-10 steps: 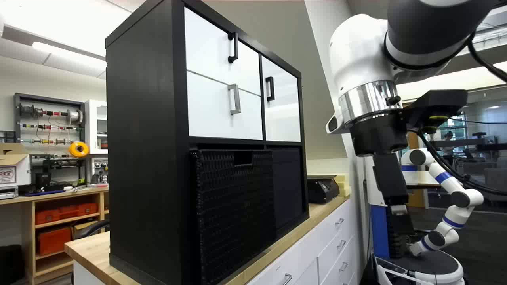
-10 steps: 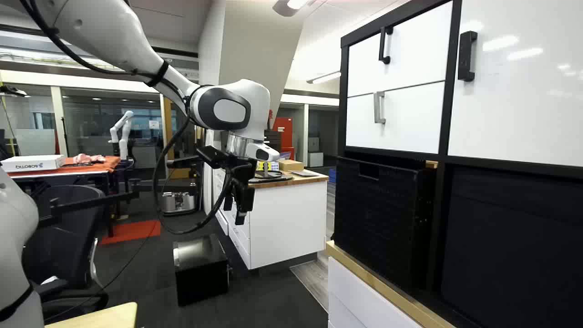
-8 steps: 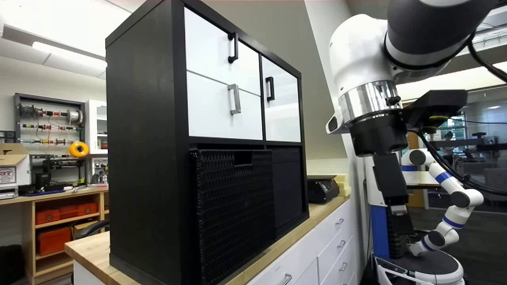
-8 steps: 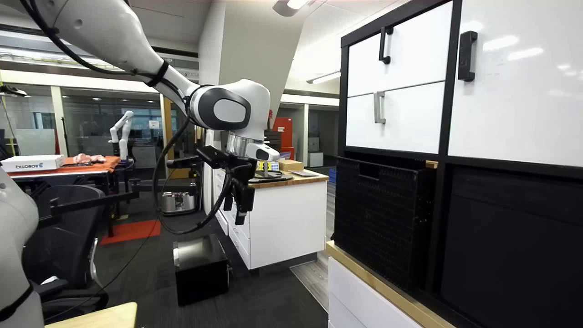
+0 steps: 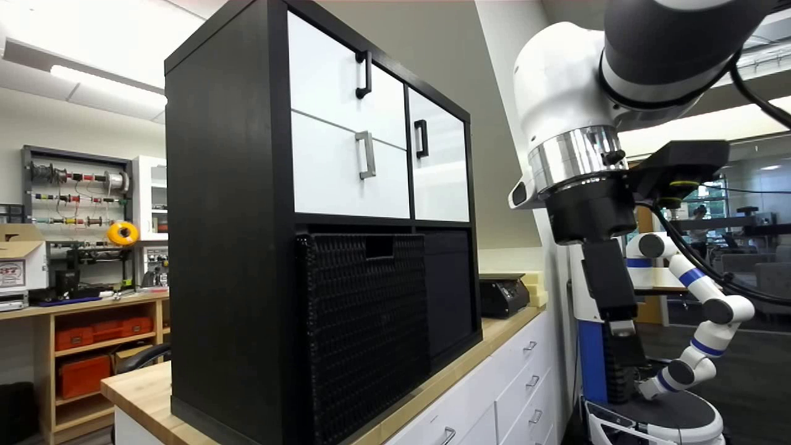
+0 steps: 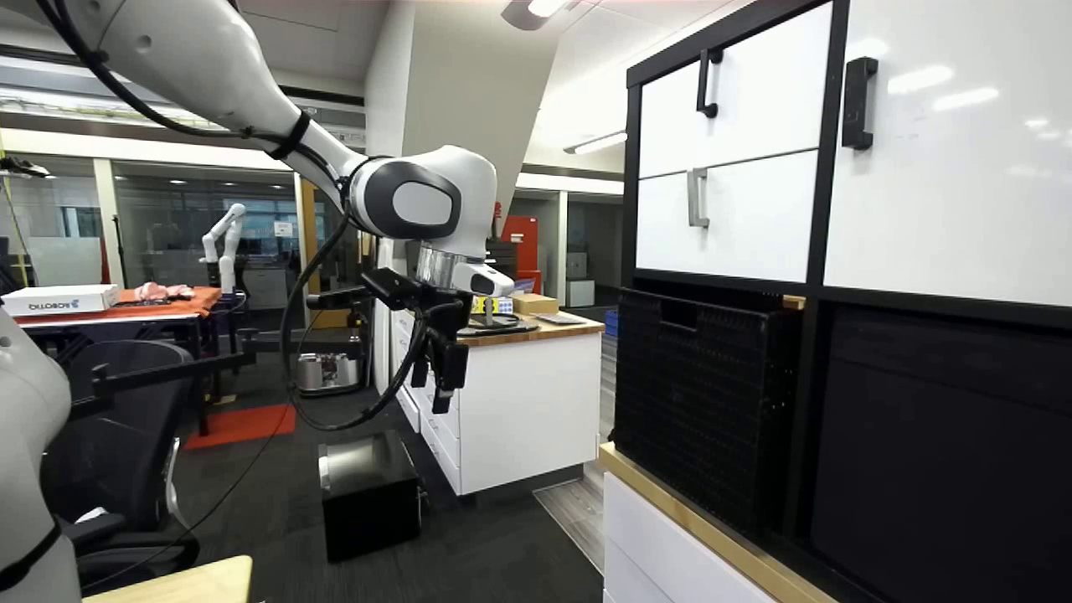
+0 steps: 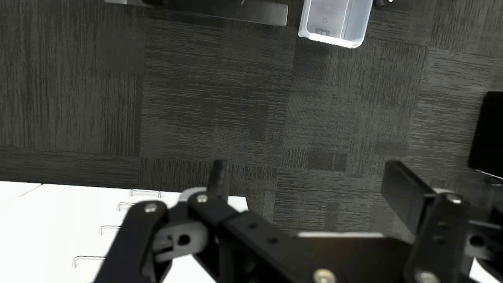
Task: Pull the black storage bin from underneath the cabinet
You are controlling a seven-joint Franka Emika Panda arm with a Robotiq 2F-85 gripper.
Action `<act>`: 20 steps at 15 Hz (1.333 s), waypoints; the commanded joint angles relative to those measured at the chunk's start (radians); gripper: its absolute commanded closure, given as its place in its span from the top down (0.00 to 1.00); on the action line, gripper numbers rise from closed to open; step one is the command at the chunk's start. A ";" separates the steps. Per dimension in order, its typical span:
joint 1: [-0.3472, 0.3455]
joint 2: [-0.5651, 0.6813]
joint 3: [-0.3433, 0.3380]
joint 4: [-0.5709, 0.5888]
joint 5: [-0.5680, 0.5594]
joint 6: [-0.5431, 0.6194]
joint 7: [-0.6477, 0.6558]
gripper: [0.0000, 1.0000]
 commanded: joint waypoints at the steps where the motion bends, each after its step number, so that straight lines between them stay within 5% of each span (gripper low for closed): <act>1: -0.002 0.000 0.001 0.001 0.000 -0.002 0.000 1.00; 14: -0.016 0.024 -0.008 0.012 -0.022 0.025 -0.008 1.00; 20: -0.046 0.086 -0.033 0.037 -0.092 0.159 -0.065 1.00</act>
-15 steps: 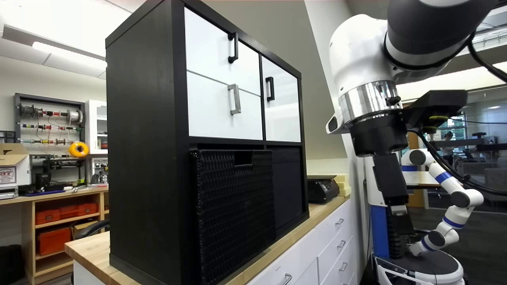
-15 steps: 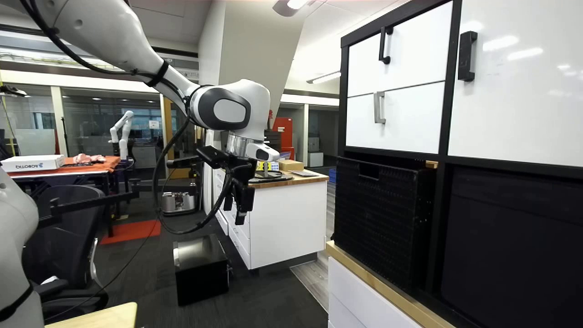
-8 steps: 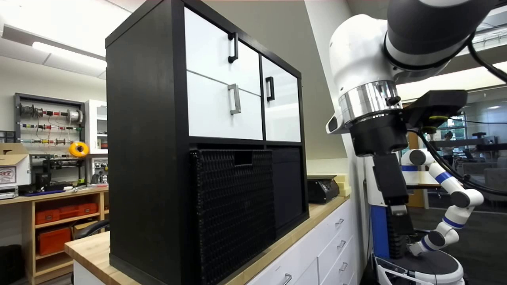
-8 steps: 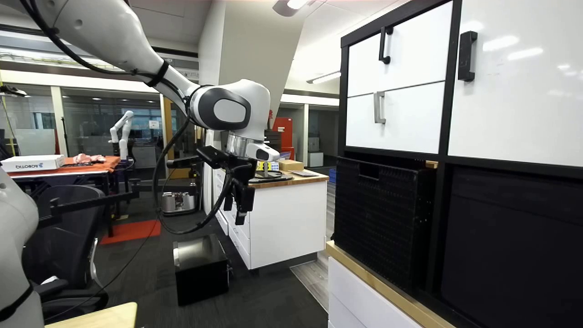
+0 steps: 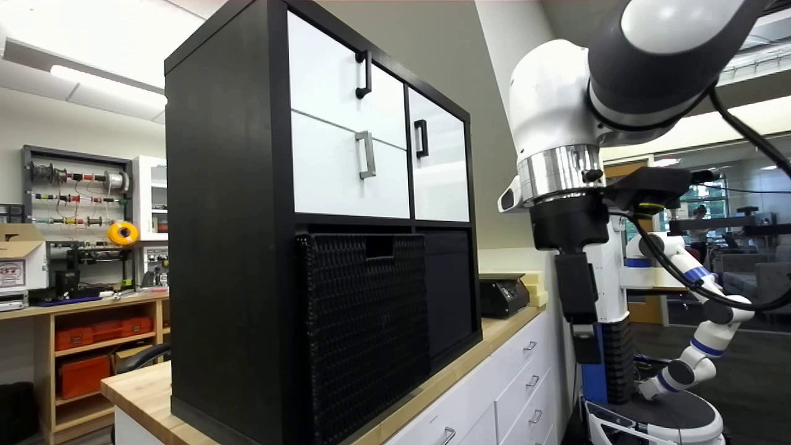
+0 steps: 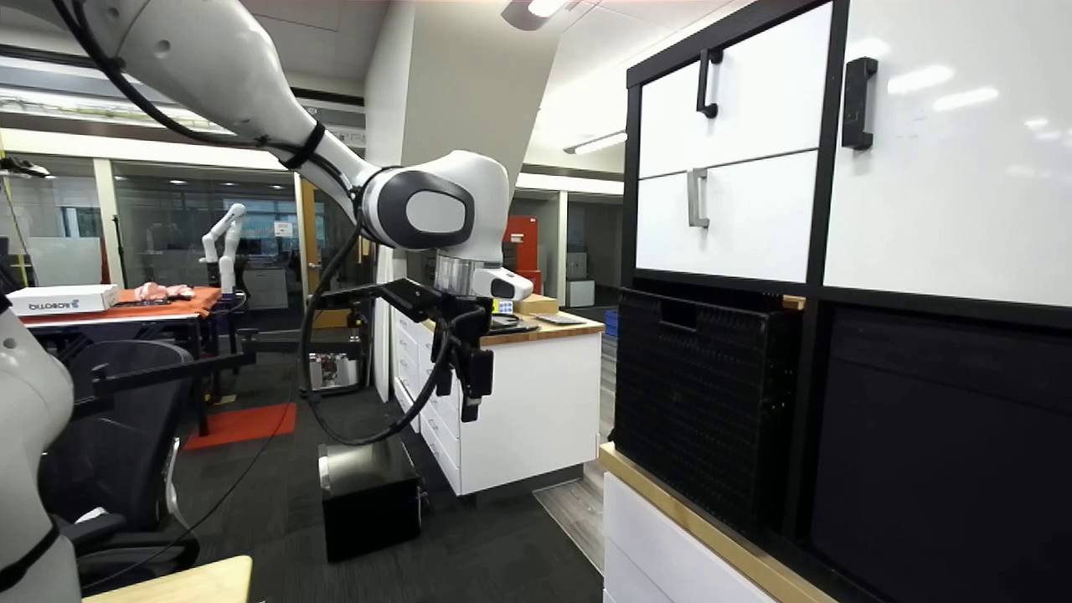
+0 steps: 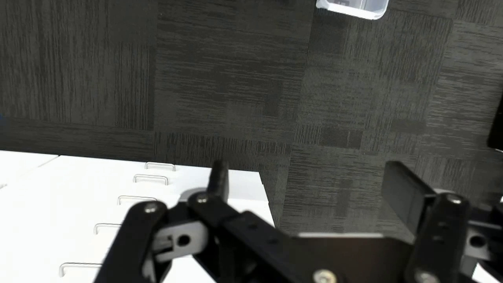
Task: Pull the black storage bin from underneath the cabinet
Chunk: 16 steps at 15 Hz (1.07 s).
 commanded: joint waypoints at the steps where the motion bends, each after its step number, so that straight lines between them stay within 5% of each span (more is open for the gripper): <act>1: -0.022 0.061 -0.019 0.045 -0.055 0.081 -0.047 1.00; 16: -0.018 0.193 -0.043 0.281 -0.161 0.324 -0.454 1.00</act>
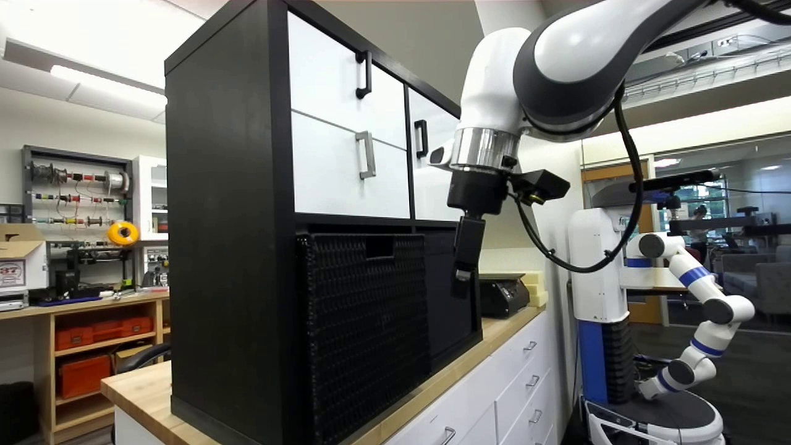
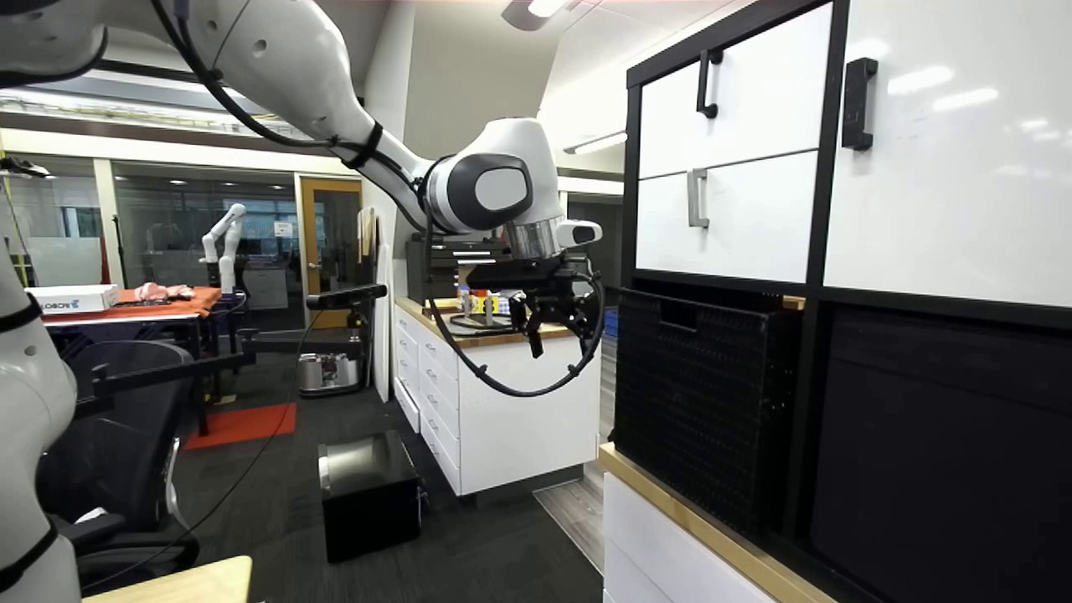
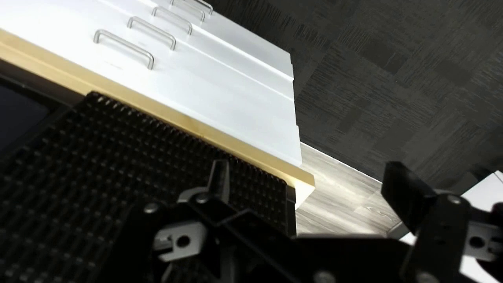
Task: Pull the black storage bin from underneath the cabinet
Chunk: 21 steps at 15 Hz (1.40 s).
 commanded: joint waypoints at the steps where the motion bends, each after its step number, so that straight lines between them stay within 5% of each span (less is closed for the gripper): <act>1: 0.008 0.015 -0.001 0.034 -0.018 0.073 -0.142 1.00; 13: 0.013 0.010 0.004 0.031 -0.003 0.094 -0.181 1.00; 21: 0.008 0.019 0.003 0.103 -0.123 0.192 -0.225 1.00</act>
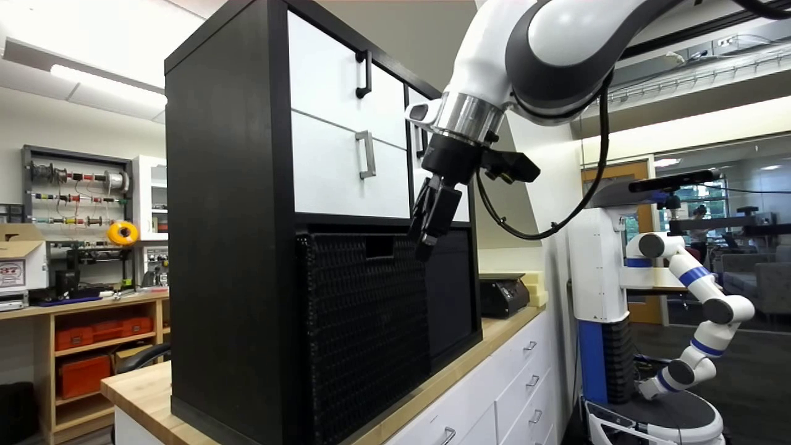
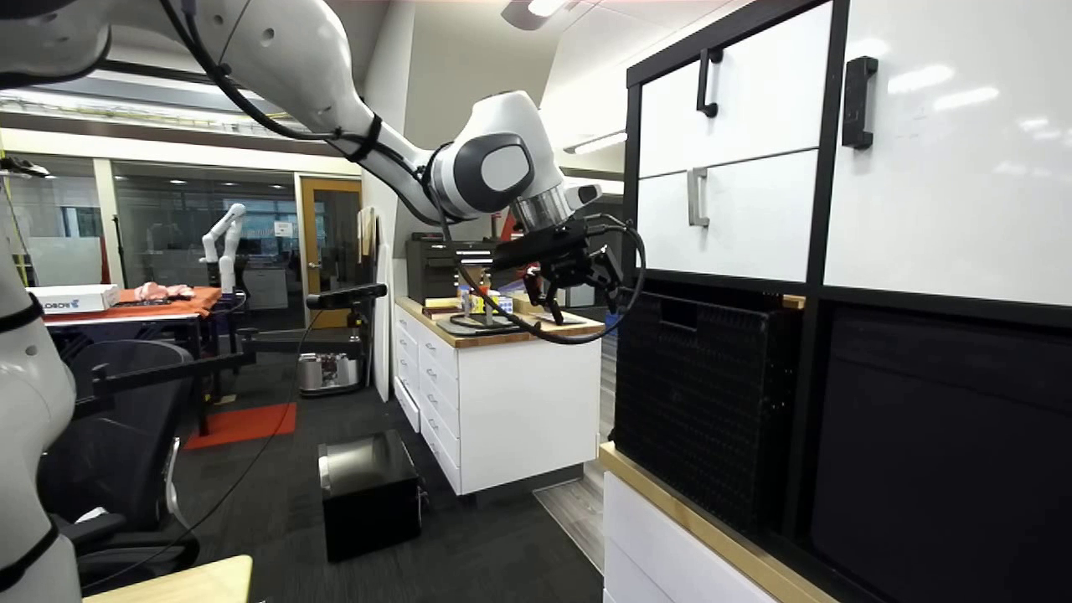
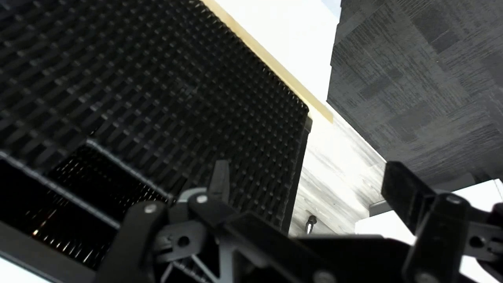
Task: Pull the black storage bin from underneath the cabinet
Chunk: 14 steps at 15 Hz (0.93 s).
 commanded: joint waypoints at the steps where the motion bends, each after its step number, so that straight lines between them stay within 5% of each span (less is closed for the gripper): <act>1: -0.003 0.013 -0.003 0.045 -0.069 0.050 -0.040 1.00; 14: -0.022 0.142 -0.006 0.114 -0.255 0.345 -0.137 1.00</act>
